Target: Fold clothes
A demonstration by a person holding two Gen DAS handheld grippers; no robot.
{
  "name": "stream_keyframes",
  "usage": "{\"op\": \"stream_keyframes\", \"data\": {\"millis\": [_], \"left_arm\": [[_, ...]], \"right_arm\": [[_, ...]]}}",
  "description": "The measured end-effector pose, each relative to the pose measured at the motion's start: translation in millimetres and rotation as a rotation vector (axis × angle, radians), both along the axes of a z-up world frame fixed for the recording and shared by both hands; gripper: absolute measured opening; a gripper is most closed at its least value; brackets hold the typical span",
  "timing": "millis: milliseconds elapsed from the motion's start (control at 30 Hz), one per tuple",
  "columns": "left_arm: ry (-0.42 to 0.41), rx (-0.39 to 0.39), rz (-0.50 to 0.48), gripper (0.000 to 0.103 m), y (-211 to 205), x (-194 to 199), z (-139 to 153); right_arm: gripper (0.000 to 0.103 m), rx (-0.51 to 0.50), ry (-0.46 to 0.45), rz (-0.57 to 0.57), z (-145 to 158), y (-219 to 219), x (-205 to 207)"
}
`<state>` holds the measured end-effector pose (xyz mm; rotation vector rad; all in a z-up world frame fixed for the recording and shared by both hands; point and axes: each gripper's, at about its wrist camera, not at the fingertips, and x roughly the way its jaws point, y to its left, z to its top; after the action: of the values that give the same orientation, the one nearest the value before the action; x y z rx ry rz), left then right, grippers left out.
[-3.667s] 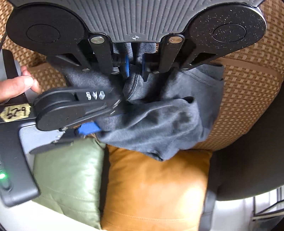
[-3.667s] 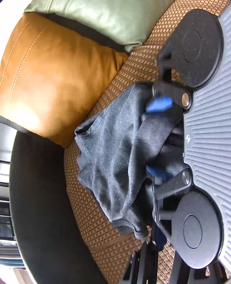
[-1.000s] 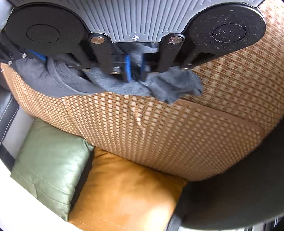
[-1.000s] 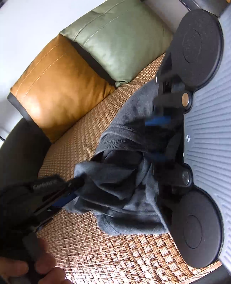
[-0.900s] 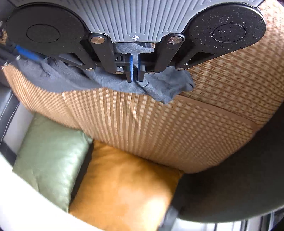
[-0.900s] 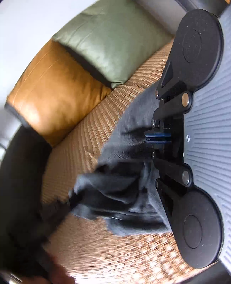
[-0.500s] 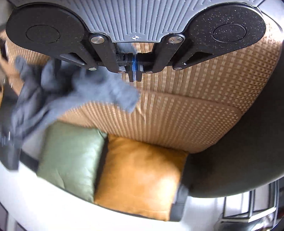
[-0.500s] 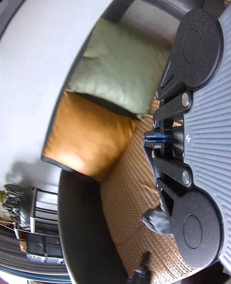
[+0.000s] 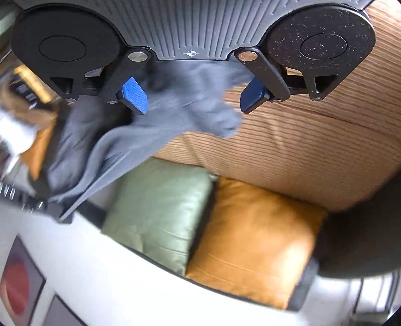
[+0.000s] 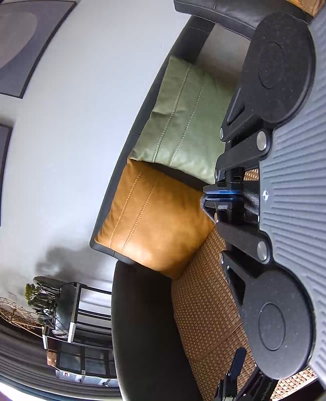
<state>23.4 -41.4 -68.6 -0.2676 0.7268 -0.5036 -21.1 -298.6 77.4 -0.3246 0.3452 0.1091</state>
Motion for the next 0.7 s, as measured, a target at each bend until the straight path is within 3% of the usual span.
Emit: {"op": "stream_keyframes", "data": {"millis": [200, 267, 300, 333, 533, 633, 700], "left_arm": [[0.115, -0.157, -0.005, 0.086, -15.8, 26.6, -12.1], [0.153, -0.209, -0.007, 0.043, -21.1, 35.5, -16.1], [0.172, -0.235, -0.008, 0.009, -23.8, 39.9, -18.1], [0.178, -0.25, -0.007, 0.008, -24.4, 42.5, -17.8], [-0.023, -0.184, 0.0, 0.006, 20.0, 12.5, 36.8], [-0.104, -0.109, 0.008, 0.006, 52.7, -11.7, 60.8], [-0.106, -0.059, 0.025, 0.006, 71.9, -24.5, 61.6]], "right_arm": [[0.003, 0.009, -0.005, -0.005, -4.0, -4.2, -5.1], [0.003, 0.009, -0.002, -0.007, -4.6, -6.1, -6.4], [0.003, 0.007, 0.002, -0.009, -5.0, -7.2, -6.4], [0.003, 0.004, 0.004, -0.012, -5.3, -8.5, -6.5], [0.003, 0.013, -0.008, -0.049, 0.2, -21.4, -9.7], [0.003, 0.034, -0.02, -0.075, 5.0, -29.2, -9.5], [0.003, 0.058, -0.015, -0.084, 5.9, -33.7, -8.8]]}}
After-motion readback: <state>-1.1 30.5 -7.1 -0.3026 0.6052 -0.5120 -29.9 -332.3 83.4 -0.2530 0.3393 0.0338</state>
